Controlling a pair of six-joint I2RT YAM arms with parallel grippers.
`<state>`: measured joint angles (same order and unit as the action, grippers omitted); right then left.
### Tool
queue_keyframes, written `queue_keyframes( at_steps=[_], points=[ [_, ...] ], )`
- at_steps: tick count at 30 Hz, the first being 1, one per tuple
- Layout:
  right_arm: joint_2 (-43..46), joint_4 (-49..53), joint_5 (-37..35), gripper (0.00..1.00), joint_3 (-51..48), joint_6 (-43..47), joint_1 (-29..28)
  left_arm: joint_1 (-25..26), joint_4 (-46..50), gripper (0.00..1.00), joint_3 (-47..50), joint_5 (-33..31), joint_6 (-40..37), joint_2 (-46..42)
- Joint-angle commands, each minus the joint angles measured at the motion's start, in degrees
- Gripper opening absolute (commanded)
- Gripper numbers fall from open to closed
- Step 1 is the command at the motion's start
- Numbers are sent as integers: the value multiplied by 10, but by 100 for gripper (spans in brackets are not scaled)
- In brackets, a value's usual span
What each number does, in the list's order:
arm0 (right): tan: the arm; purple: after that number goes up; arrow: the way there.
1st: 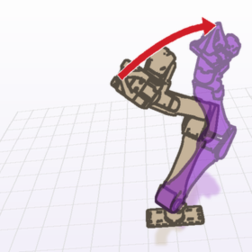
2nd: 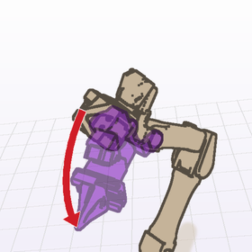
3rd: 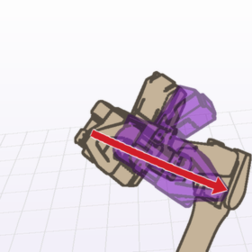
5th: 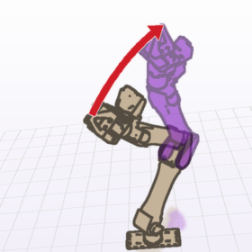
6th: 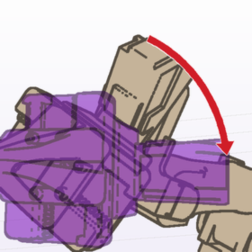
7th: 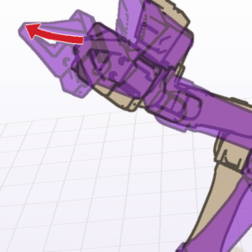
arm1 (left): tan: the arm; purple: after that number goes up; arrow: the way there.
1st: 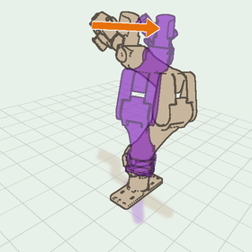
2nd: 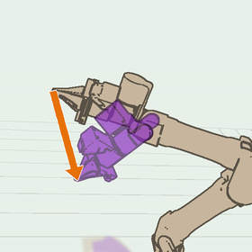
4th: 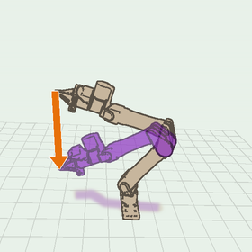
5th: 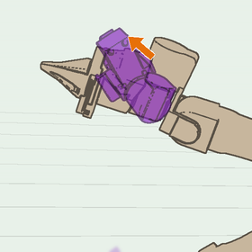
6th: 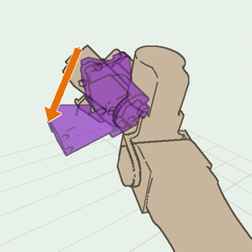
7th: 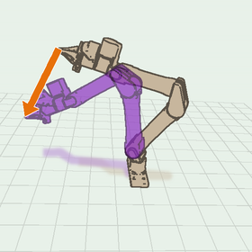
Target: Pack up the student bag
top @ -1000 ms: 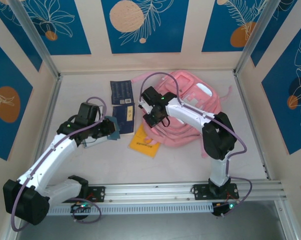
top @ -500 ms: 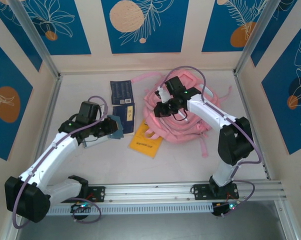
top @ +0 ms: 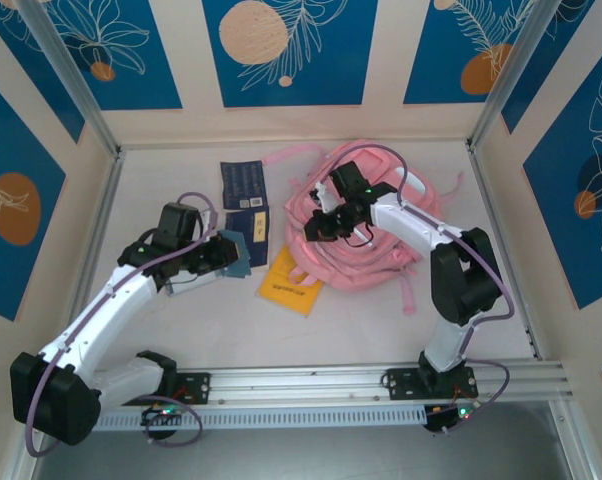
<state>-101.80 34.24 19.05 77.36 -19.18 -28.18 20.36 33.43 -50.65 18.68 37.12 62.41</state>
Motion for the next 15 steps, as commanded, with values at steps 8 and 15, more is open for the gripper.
queue_keyframes(
  at_steps=[8,15],
  points=[
    [-15,-14,40,12,-5,-12,-17,-7,-6,17,11,20,-5,-18],
    [-22,-15,43,17,-4,-17,-19,-7,-6,17,17,20,-6,-23]
  ],
)
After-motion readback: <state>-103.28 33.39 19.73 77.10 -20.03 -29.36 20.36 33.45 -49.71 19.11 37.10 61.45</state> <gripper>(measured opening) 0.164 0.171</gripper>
